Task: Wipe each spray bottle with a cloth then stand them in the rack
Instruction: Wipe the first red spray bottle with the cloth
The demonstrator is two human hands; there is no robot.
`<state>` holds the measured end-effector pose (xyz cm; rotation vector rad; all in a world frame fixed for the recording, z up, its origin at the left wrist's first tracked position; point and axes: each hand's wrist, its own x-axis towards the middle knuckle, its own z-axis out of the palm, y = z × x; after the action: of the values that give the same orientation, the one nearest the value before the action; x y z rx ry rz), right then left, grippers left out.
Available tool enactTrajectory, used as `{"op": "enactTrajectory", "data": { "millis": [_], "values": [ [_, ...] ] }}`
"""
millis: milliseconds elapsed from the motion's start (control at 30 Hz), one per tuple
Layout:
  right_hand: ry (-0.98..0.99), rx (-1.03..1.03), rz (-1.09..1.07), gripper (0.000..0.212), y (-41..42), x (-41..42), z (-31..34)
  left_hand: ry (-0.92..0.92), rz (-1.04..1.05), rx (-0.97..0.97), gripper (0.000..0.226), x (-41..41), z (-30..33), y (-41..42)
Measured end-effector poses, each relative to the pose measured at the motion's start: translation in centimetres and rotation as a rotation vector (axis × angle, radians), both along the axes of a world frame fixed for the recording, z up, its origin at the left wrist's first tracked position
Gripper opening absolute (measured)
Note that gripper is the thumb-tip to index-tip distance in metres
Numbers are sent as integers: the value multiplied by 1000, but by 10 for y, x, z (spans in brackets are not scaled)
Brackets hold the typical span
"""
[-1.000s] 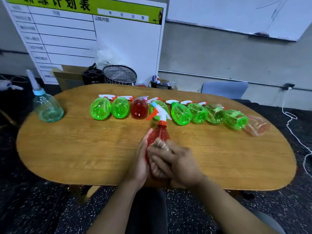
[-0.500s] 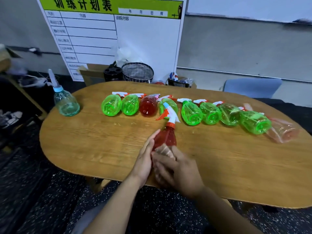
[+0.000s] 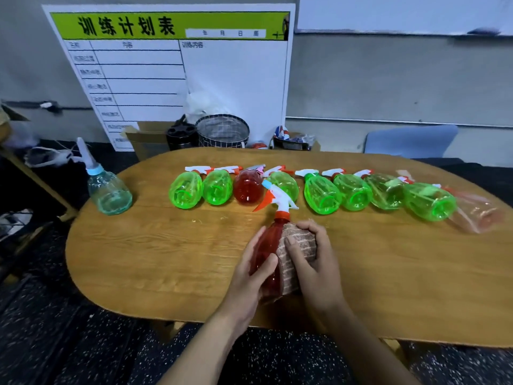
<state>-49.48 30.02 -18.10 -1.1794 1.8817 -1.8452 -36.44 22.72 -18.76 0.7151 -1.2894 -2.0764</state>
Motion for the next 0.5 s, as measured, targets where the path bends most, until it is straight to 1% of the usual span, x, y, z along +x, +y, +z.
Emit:
{"op": "enactTrajectory", "data": {
  "millis": [67, 133, 167, 233, 300, 367, 400, 500],
  "values": [
    [-46, 7, -31, 28, 3, 0, -1, 23, -47, 3, 88, 1, -2, -3],
    [-57, 12, -22, 25, 4, 0, -2, 31, -85, 1, 75, 5, -6, -4],
    [-38, 10, -7, 26, 5, -1, -3, 39, -94, -8, 67, 7, -9, -5],
    [25, 8, 14, 30, 6, -3, -2, 53, -103, -44, 61, 10, -13, -6],
    [61, 21, 20, 27, 4, -5, -2, 55, -99, -97, 66, 7, -17, -8],
    [95, 5, 12, 23, 6, -7, -2, 31, -96, -191, 84, 5, -17, -7],
    [114, -2, 14, 21, 8, -9, -2, 17, -83, -233, 90, 4, -17, -5],
    [220, -14, -14, 20, 7, -19, 4, 1, -73, -287, 93, 4, -20, -2]
  ]
}}
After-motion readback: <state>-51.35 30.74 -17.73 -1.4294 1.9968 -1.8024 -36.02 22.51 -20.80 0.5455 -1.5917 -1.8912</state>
